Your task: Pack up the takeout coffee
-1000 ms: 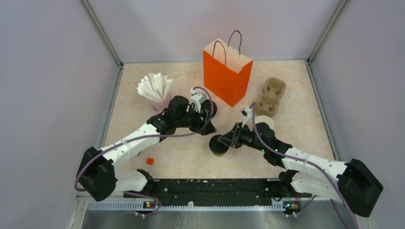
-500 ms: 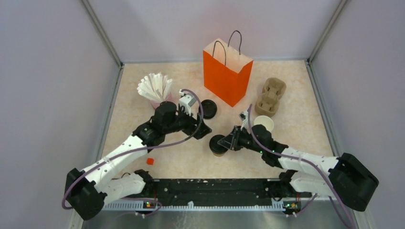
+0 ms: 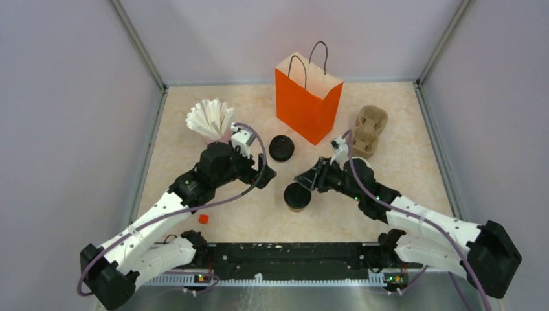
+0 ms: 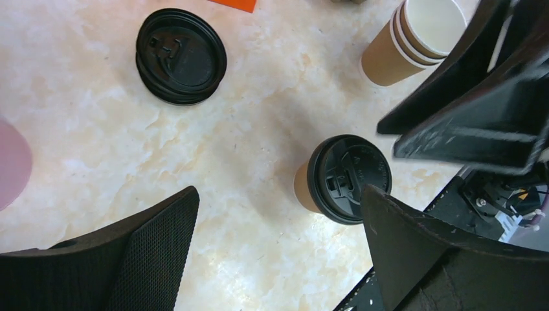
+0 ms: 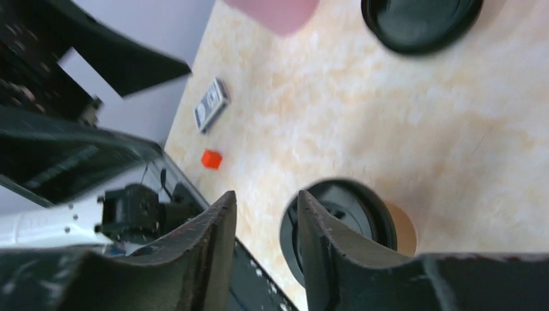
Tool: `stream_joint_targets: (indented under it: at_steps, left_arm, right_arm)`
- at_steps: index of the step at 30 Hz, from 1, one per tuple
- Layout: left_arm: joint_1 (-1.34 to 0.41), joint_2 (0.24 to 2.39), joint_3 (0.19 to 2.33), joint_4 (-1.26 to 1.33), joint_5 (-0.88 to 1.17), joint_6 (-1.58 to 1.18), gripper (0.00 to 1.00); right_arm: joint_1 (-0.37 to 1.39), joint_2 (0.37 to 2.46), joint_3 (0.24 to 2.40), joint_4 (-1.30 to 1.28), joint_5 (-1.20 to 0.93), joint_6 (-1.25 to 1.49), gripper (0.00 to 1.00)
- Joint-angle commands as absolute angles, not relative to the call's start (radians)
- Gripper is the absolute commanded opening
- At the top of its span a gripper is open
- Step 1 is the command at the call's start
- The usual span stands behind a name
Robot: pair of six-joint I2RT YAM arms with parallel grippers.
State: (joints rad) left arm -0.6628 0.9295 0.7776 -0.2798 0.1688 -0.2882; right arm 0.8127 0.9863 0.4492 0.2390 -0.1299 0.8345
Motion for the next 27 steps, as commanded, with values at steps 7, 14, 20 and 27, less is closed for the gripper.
stream_joint_targets:
  at_steps: [7,14,20,27]
  left_arm:
    - [-0.662,0.861,0.830,-0.456,0.204,-0.184,0.99]
    - [-0.663,0.808,0.764,-0.470,0.113,-0.112,0.99]
    - [-0.662,0.754,0.736,-0.456,0.114,-0.121,0.99]
    - [-0.663,0.776,0.731,-0.443,0.213,-0.100,0.99]
  right_arm:
    - [0.755,0.901,0.717,-0.046,0.366,0.477,0.52]
    - [0.563,0.941,0.772,-0.086,0.578,0.329,0.55]
    - [0.413,1.124,0.864,-0.155,0.599,0.478,0.74]
    - [0.357,1.419,0.994,-0.110,0.670,0.497,0.62]
